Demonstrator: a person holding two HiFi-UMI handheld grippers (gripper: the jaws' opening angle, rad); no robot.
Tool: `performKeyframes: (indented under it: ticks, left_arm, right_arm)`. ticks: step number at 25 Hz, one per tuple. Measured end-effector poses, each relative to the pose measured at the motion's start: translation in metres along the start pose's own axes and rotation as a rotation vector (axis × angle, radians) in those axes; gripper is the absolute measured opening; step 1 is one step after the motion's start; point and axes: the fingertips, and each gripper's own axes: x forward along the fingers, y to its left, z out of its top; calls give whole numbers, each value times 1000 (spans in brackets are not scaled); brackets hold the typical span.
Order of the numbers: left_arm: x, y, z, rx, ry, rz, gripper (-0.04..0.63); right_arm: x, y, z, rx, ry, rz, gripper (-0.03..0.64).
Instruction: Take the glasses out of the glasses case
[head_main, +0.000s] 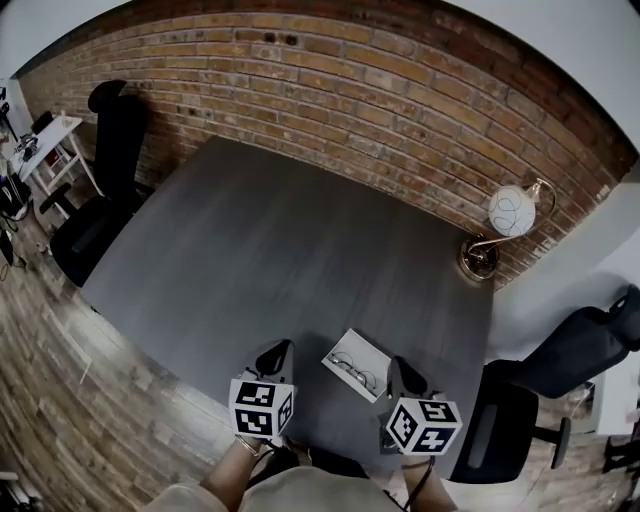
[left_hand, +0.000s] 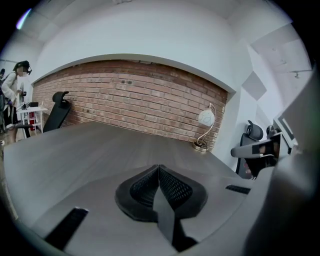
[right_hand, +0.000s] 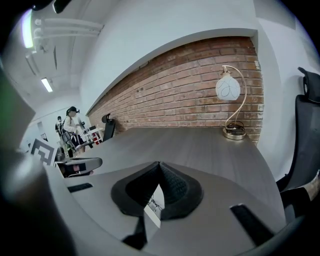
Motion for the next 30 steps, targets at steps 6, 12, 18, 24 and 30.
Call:
performKeyframes:
  ticks: [6, 12, 18, 24, 30]
  left_arm:
    - [1, -4, -24, 50, 44, 15, 20]
    - [0, -5, -41, 76, 73, 7, 20]
    - [-1, -1, -51, 68, 84, 33, 18]
    - [-6, 7, -61, 42, 94, 51, 18]
    - [-9, 12, -68, 24, 101, 60, 20]
  right_arm:
    - [14, 0, -32, -78, 118, 69, 32]
    - [29, 9, -60, -154, 254, 175, 34]
    - [40, 16, -67, -213, 290, 257, 34]
    - [48, 22, -78, -277, 361, 314, 35]
    - [52, 22, -86, -324, 403, 336, 37]
